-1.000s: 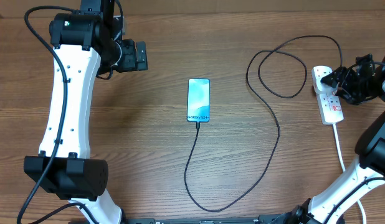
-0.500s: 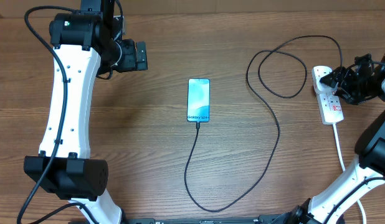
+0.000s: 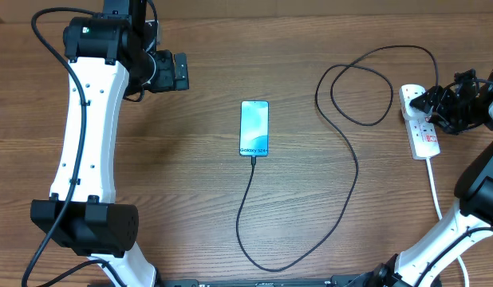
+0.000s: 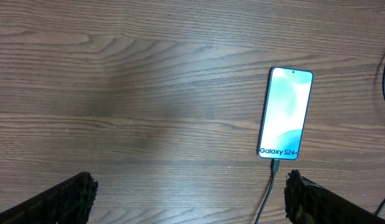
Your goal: Plug charger to phone and switch on socket
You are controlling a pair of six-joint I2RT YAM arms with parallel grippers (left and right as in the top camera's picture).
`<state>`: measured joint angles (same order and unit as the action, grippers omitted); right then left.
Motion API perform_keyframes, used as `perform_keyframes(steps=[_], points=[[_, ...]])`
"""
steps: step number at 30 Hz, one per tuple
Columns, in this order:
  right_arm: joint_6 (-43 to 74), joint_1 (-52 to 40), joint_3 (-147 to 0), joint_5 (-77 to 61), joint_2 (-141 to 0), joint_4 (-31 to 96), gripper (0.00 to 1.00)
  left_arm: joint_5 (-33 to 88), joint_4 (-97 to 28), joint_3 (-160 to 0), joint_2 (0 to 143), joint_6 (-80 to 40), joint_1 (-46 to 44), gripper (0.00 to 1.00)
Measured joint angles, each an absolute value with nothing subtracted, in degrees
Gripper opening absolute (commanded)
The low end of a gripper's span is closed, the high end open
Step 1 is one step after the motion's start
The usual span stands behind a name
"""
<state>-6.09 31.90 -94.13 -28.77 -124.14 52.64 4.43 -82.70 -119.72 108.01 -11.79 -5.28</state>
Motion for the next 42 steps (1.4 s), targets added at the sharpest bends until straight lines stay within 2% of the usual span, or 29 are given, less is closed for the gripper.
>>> perform_keyframes(steps=[42], points=[[-6.3, 31.8, -93.5, -29.6, -123.7, 53.2, 0.75, 4.4, -82.7, -119.7, 108.0, -11.8, -5.3, 1.0]])
